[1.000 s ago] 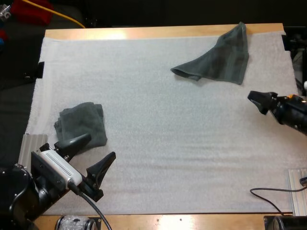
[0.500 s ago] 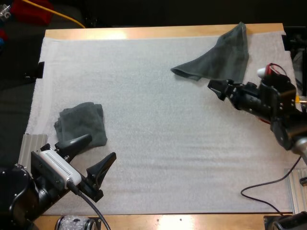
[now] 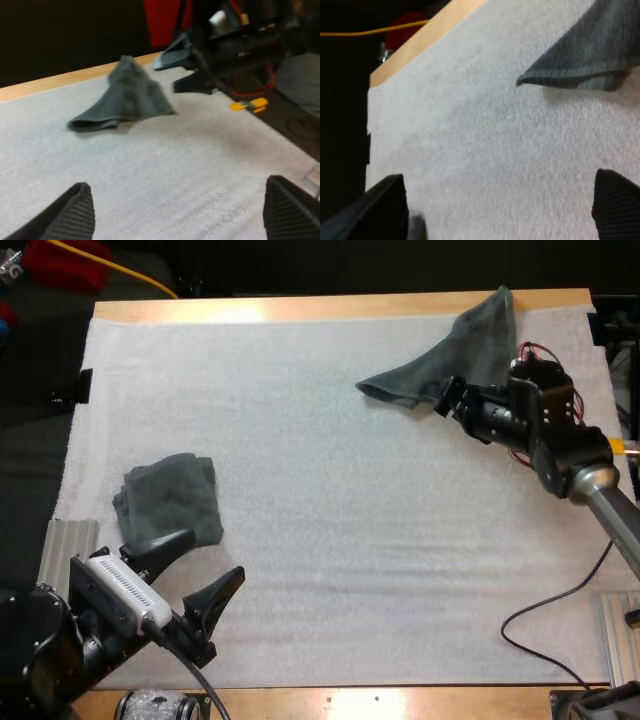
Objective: Pick towel from pile, fold and stack
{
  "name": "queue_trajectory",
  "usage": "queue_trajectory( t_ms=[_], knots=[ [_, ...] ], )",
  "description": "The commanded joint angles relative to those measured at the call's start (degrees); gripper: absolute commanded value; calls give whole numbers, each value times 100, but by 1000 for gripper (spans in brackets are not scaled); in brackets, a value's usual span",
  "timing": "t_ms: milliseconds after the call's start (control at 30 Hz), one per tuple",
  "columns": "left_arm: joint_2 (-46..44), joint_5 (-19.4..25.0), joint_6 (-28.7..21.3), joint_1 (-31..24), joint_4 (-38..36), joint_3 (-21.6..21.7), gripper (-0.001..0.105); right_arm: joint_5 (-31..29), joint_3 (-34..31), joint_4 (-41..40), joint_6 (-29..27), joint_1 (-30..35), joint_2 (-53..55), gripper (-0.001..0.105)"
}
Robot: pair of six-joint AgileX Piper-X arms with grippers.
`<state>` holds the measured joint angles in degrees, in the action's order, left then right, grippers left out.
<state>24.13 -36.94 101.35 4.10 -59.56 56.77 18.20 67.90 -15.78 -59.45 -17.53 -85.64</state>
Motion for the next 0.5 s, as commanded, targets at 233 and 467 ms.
queue_trajectory(
  t_ms=[233, 467],
  knots=[
    [-5, -146, 36, 20, 27, 47, 69, 8, 196, 725, 463, 2, -716, 74],
    [-5, -277, 36, 20, 27, 47, 69, 126, 719, 829, 515, 2, -1446, 74]
  ],
)
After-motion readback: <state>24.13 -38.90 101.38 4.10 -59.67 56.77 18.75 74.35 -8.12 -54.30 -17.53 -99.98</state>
